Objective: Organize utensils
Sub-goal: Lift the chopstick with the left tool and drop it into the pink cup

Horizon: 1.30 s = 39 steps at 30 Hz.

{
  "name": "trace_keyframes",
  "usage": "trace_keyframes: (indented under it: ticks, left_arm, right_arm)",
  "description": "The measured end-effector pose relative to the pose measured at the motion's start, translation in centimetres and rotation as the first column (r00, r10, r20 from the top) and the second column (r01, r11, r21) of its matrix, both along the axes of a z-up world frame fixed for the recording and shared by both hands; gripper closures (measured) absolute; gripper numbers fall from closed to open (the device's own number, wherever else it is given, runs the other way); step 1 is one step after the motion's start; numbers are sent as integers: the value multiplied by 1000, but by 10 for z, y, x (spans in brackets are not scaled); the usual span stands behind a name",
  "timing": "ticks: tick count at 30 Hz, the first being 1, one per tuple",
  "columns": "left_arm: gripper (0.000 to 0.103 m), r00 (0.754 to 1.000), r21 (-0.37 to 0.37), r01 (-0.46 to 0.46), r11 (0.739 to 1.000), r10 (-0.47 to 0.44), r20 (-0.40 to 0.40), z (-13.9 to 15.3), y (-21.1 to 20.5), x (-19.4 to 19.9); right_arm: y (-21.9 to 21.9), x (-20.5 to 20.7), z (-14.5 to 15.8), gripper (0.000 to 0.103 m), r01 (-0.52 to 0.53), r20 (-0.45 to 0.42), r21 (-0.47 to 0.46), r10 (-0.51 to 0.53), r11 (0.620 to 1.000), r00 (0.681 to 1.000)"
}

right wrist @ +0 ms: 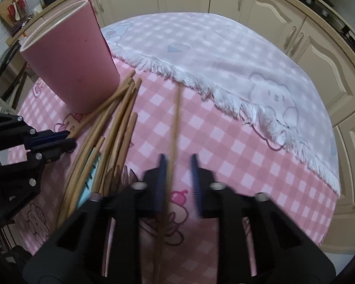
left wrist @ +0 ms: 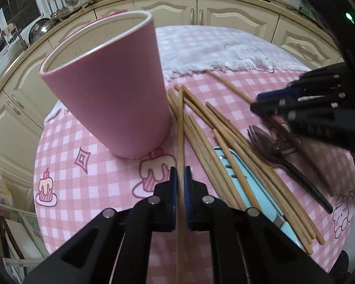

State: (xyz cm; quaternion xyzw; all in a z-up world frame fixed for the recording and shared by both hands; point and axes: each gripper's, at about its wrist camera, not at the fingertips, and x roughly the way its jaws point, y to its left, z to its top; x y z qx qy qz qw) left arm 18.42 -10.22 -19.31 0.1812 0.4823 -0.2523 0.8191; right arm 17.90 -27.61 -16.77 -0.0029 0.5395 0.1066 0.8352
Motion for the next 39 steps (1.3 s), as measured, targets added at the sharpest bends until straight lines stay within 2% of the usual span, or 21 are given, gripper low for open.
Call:
trace_keyframes:
  ticks: [4,9,15,21,27,30,33,37,39]
  left_arm:
    - [98,999,-42,-25,999,26,28,9,12,-11]
    - [97,995,-130,-48,990,59,82,27,25,-29]
    - [97,979,-259,-44,965,93,182,60,36,-54]
    - [97,942,-383,-40,923,163,294,105,57,-62]
    - [98,890,-522,-48,852,274,365,143,81,-56]
    - [98,852,-579,-46,814,334,403,163,87,-49]
    - [97,796,-631,-21,775,395,458,184,87,-36]
    - [97,743,-666,4,746,444,501,208,77,-16]
    - [97,721,-669,11,743,458,520,213,72,-8]
  right_arm:
    - [-22,-14,9,97,64,54,129,-71,990,996]
    - [-27,-35,30,97,86,159,192,-117,978,980]
    - [-27,-61,64,97,86,301,265,-168,960,939]
    - [-22,-75,97,97,67,421,302,-196,951,886]
    - [-18,-74,131,97,42,497,329,-211,943,842]
    - [-12,-69,156,97,17,543,343,-213,939,813]
    - [1,-60,185,97,-21,601,348,-206,937,772]
    - [19,-44,215,97,-59,666,350,-204,935,717]
    - [29,-30,225,97,-68,693,348,-207,935,690]
